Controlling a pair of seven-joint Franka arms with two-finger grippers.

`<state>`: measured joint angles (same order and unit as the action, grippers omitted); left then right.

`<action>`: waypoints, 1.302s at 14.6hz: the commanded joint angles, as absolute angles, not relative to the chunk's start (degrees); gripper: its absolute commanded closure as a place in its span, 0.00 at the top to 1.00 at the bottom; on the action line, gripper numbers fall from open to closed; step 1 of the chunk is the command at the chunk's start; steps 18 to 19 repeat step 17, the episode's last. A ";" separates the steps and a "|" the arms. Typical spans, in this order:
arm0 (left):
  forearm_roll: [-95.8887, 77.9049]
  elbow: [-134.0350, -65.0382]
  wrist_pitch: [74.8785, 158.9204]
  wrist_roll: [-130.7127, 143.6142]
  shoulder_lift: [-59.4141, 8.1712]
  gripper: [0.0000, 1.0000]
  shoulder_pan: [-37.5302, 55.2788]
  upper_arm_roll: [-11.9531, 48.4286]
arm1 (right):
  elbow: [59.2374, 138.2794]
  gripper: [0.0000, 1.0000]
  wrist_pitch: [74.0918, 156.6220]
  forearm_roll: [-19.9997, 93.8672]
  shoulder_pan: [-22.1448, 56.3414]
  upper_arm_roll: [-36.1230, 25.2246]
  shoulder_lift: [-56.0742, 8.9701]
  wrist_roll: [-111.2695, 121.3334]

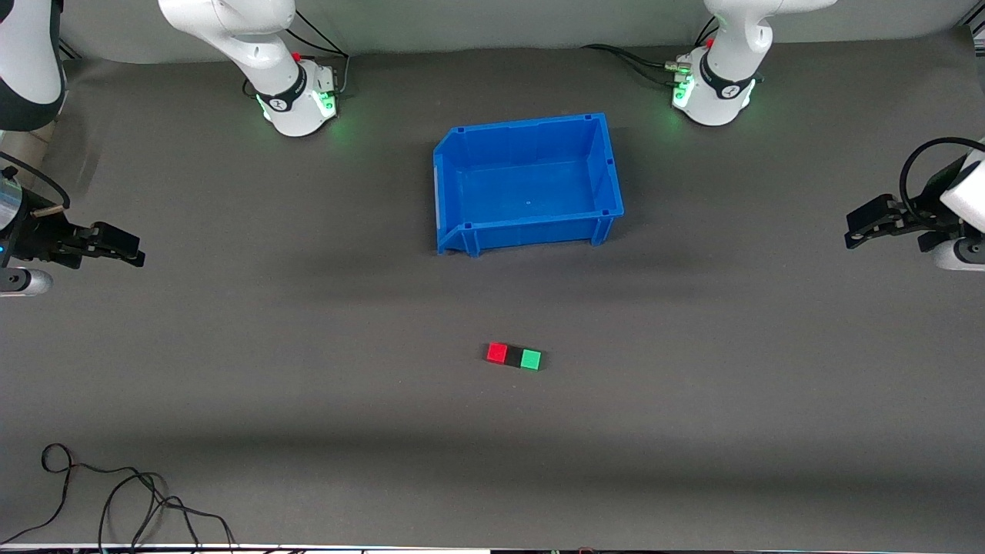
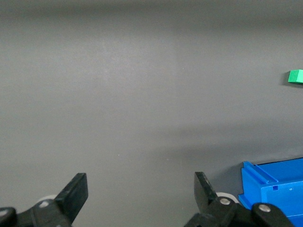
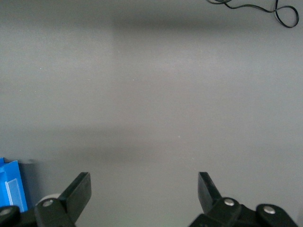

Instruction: Attach green and red cubes to black cube

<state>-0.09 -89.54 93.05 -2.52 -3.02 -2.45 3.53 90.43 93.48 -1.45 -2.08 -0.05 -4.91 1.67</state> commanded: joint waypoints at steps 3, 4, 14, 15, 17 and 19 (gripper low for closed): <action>0.88 -89.65 92.02 -3.69 -1.76 1.00 -2.20 3.43 | 90.09 1.00 94.74 -2.29 -1.49 -0.53 -5.01 2.72; 0.88 -89.65 92.11 -3.69 -1.76 1.00 -2.20 3.43 | 90.09 1.00 94.83 -2.29 -1.49 -0.53 -5.01 2.64; 0.70 -89.21 91.93 -3.60 -1.76 1.00 -2.20 3.52 | 89.91 1.00 94.66 -2.29 -1.23 -0.53 -5.10 1.93; 0.62 -89.03 91.59 -3.43 -1.76 1.00 -2.20 3.52 | 89.91 1.00 94.66 -2.29 -1.14 -0.53 -5.10 1.93; 0.53 -88.86 91.41 -3.43 -1.76 1.00 -2.20 3.52 | 89.83 1.00 94.66 -2.29 -1.14 -0.53 -5.18 1.93; 0.53 -88.86 91.41 -3.43 -1.76 1.00 -2.20 3.52 | 89.83 1.00 94.66 -2.29 -1.14 -0.53 -5.18 1.93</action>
